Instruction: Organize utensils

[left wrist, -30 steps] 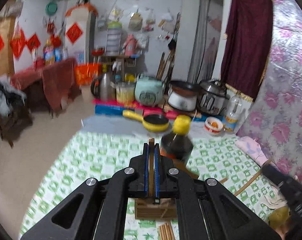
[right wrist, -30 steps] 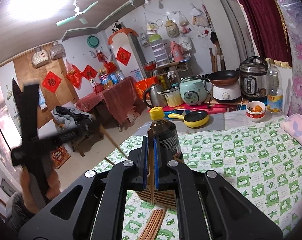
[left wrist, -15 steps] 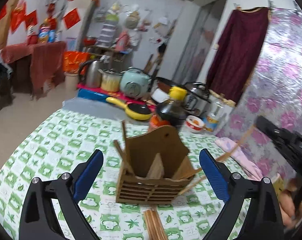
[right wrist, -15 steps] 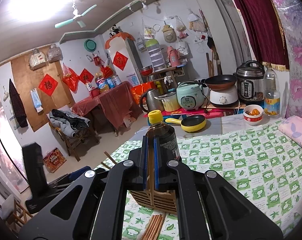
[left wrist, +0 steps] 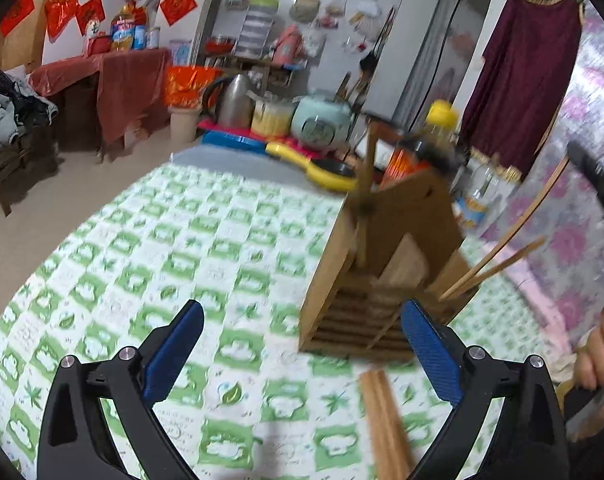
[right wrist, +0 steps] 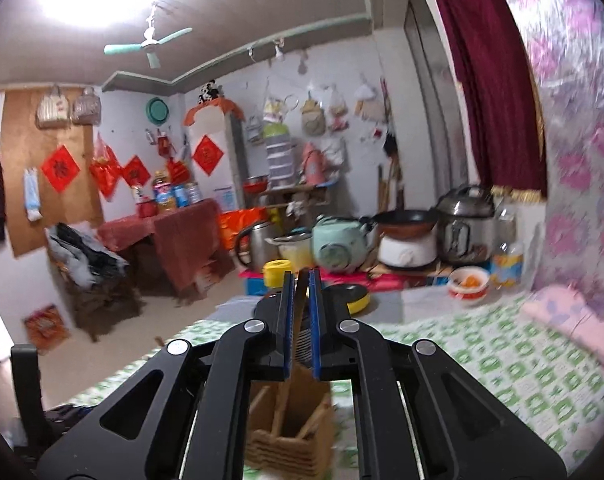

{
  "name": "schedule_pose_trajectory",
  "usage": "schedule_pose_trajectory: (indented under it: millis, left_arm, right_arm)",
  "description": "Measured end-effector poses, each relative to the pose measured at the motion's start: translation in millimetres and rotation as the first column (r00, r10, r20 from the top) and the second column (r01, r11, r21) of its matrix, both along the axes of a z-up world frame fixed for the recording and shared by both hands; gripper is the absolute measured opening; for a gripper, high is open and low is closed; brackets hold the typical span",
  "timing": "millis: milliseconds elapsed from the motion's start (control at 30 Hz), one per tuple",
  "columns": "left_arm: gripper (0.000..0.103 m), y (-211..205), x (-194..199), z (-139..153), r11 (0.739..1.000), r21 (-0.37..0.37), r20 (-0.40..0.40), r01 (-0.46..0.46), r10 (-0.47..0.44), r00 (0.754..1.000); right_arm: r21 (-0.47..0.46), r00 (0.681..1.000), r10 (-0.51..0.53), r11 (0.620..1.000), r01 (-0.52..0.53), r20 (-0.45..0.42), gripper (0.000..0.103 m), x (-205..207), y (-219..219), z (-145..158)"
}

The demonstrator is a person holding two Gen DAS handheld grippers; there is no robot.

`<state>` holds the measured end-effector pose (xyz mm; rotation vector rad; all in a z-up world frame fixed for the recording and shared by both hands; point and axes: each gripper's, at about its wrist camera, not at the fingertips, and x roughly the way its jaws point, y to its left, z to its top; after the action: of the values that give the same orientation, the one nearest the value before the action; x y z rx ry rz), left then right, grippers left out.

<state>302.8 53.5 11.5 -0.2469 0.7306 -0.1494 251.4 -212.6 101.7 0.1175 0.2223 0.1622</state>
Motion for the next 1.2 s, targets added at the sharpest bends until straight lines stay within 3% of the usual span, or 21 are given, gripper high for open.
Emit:
schedule_pose_trajectory:
  millis: [133, 367, 500, 600, 667, 833, 900, 1033, 1100, 1200]
  left_arm:
    - [0.097, -9.4, 1.6, -10.5, 0.999, 0.008, -0.034, 0.034, -0.034, 0.999]
    - [0.097, -24.1, 0.7, -22.6, 0.997, 0.052, -0.069, 0.058, -0.055, 0.996]
    - [0.097, -31.9, 3.3, -30.7, 0.994, 0.07, -0.098, 0.085, -0.078, 0.992]
    - [0.097, -37.8, 4.0, -34.9, 0.991, 0.096, -0.112, 0.097, -0.086, 0.99]
    - [0.097, -40.0, 4.4, -37.1, 0.989, 0.11, -0.119, 0.098, -0.085, 0.989]
    - [0.097, -38.5, 4.2, -36.9, 0.989, 0.111, -0.122, 0.095, -0.082, 0.989]
    - [0.097, -37.6, 4.8, -37.0, 0.989, 0.116, -0.12, 0.088, -0.074, 0.99]
    - [0.097, -34.6, 3.1, -38.5, 0.989, 0.131, -0.115, 0.065, -0.05, 0.992]
    - [0.097, -31.5, -1.9, -38.5, 0.989, 0.141, -0.11, 0.051, -0.035, 0.993]
    - [0.097, -25.1, -15.6, -40.1, 0.987, 0.155, -0.111, 0.034, -0.017, 0.994]
  right_arm:
    - [0.084, 0.999, 0.046, 0.995, -0.045, -0.007, 0.006, -1.8, -14.3, 9.6]
    - [0.108, 0.999, 0.046, 0.993, -0.048, 0.017, 0.006, 4.1, -17.2, 12.2]
    - [0.077, 0.998, 0.055, 0.996, -0.052, -0.04, 0.007, 19.0, -11.3, -3.0]
    - [0.107, 0.982, 0.123, 0.988, -0.109, -0.142, 0.016, 33.7, -11.6, -12.5]
    - [0.163, 0.977, 0.137, 0.98, -0.111, -0.161, 0.031, 34.6, -21.7, -13.6]
    - [0.171, 0.984, 0.11, 0.982, -0.085, -0.143, 0.032, 16.0, -34.9, -3.6]
    - [0.189, 0.982, 0.115, 0.978, -0.086, -0.147, 0.04, 6.2, -38.7, -1.2]
    - [0.173, 0.979, 0.084, 0.984, -0.052, -0.187, 0.064, -20.8, -41.5, -1.7]
    - [0.16, 0.972, 0.095, 0.985, -0.061, -0.216, 0.071, -37.8, -44.1, -13.1]
    - [0.128, 0.952, 0.089, 0.99, -0.053, -0.291, 0.083, -69.3, -49.7, -55.3]
